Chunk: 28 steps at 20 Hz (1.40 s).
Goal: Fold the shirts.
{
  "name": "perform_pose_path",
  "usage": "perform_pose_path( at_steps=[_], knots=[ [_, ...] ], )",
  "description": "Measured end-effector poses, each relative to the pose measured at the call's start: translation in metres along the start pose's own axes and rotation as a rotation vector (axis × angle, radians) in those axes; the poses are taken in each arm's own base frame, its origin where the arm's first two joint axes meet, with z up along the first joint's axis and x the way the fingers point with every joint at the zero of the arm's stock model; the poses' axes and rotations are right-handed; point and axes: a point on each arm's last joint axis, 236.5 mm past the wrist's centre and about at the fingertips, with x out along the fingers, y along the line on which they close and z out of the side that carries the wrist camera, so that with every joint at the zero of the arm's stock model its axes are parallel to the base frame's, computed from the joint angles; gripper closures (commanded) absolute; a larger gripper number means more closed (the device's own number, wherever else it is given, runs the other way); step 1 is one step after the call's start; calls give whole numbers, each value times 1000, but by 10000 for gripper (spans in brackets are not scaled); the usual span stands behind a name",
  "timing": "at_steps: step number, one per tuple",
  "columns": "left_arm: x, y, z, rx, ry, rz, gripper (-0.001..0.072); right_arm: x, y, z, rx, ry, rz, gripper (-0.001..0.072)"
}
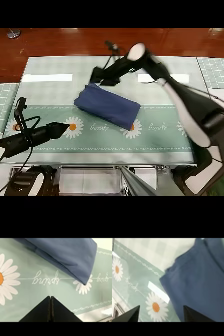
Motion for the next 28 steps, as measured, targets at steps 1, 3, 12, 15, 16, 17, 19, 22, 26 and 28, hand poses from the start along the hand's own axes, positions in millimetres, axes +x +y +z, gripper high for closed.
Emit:
perform_pose_path(
  at_steps=[1,3,12,15,16,17,19,22,26,28],
  knots=[
    [0,1,1,-1,-7,0,683,-30,-11,2,-19,3,-35,89],
    [1,1,1,-4,-13,1,683,-91,-45,-3,-43,-1,-171,89],
    [1,3,8,-9,-45,2,683,-122,-183,-151,485,-252,-347,89],
    [1,3,14,-9,-72,3,683,-76,-184,-179,578,-228,-253,90],
    [1,3,15,-10,-74,2,683,-63,-181,-182,593,-211,-223,98],
    [1,3,16,-10,-81,2,683,-51,-178,-184,602,-192,-197,99],
    [0,3,18,-10,-88,2,683,-30,-171,-179,606,-159,-150,120],
    [0,3,19,-12,-91,2,683,-12,-164,-158,584,-137,-109,683],
    [0,3,19,-11,-94,2,683,-6,-132,-113,442,-115,-22,683],
    [0,3,20,-11,-95,2,683,-20,-100,-78,322,-136,24,683]
  ],
)
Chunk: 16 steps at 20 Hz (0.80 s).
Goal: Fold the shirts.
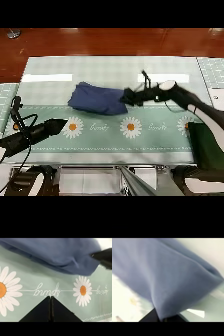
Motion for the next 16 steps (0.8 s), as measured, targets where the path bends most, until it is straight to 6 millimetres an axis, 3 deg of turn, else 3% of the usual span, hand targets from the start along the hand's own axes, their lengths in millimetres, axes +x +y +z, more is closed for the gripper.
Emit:
perform_pose_path(
  at_steps=[2,5,8,12,14,16],
  knots=[
    [0,0,0,0,0,0,683,-20,45,28,-131,-30,33,683],
    [0,0,0,1,0,0,682,-69,104,69,-307,-109,15,683],
    [0,0,0,1,0,0,682,-136,134,101,-407,-208,-79,683],
    [0,0,0,2,0,0,682,-240,131,125,-358,-372,-205,683],
    [0,0,0,2,0,0,682,-293,111,126,-258,-453,-290,683],
    [0,0,1,2,-5,0,682,-345,78,117,-126,-524,-425,683]
  ],
)
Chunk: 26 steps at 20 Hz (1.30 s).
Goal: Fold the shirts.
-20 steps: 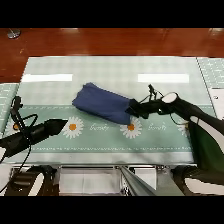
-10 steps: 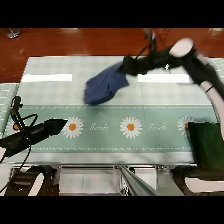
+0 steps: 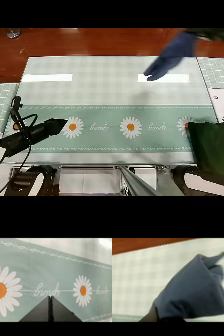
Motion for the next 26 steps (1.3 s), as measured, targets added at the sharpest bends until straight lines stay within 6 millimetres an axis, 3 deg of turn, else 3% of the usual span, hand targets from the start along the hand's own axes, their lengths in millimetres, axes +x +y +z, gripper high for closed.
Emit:
perform_pose_path(
  at_steps=[4,6,9,11,16,17,19,21,23,25,26],
  knots=[
    [0,0,4,0,-16,-1,682,-78,-94,-14,137,-40,-349,683],
    [0,0,6,1,-24,-1,682,-116,-125,-28,187,-65,-468,683],
    [0,0,12,6,-50,-2,682,-159,-162,-64,265,-69,-595,682],
    [0,-1,14,11,-59,-2,682,-182,-193,-101,341,-48,-698,682],
    [-1,0,19,29,-79,-1,682,-214,-252,-213,576,45,-923,682],
    [-1,-1,20,31,-86,-1,682,-220,-260,-237,631,58,-971,654],
    [-1,0,24,32,-102,0,682,-226,-271,-278,719,77,-1050,115],
    [-2,0,28,33,-117,0,682,-224,-278,-305,770,93,-1096,85],
    [-2,0,31,34,-129,0,682,-221,-287,-310,781,83,-1114,85],
    [-2,0,39,31,-155,4,682,-219,-295,-292,754,56,-1094,106],
    [-3,-2,46,30,-168,6,682,-217,-298,-275,730,31,-1065,207]
  ],
)
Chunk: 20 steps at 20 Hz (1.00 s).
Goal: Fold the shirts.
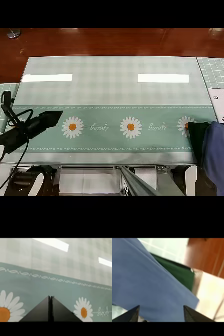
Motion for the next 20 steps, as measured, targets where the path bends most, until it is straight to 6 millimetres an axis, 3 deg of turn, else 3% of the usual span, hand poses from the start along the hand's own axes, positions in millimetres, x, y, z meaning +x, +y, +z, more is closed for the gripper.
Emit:
perform_pose_path(
  at_steps=[2,4,6,7,9,11,13,15,18,20],
  knots=[
    [1,-8,24,8,-31,-1,682,-15,34,38,-27,-56,135,666],
    [3,-27,60,45,-57,-11,682,-45,100,77,-92,-118,398,683],
    [7,-56,104,109,-65,-38,684,-104,189,102,-220,-198,741,683],
    [11,-75,128,153,-64,-58,684,-132,226,102,-294,-225,869,683],
    [24,-108,159,241,-19,-94,683,-178,296,74,-483,-233,1060,682],
    [46,-123,168,311,57,-90,683,-189,356,22,-709,-200,1106,684],
    [74,-109,149,333,187,-18,682,-161,401,-36,-908,-144,1019,685],
    [97,-72,120,308,301,94,682,-106,428,-83,-1014,-66,865,684],
    [114,-13,71,252,444,232,682,-26,438,-138,-1092,53,687,683],
    [116,14,56,219,485,289,682,10,436,-157,-1119,83,614,683]
  ],
)
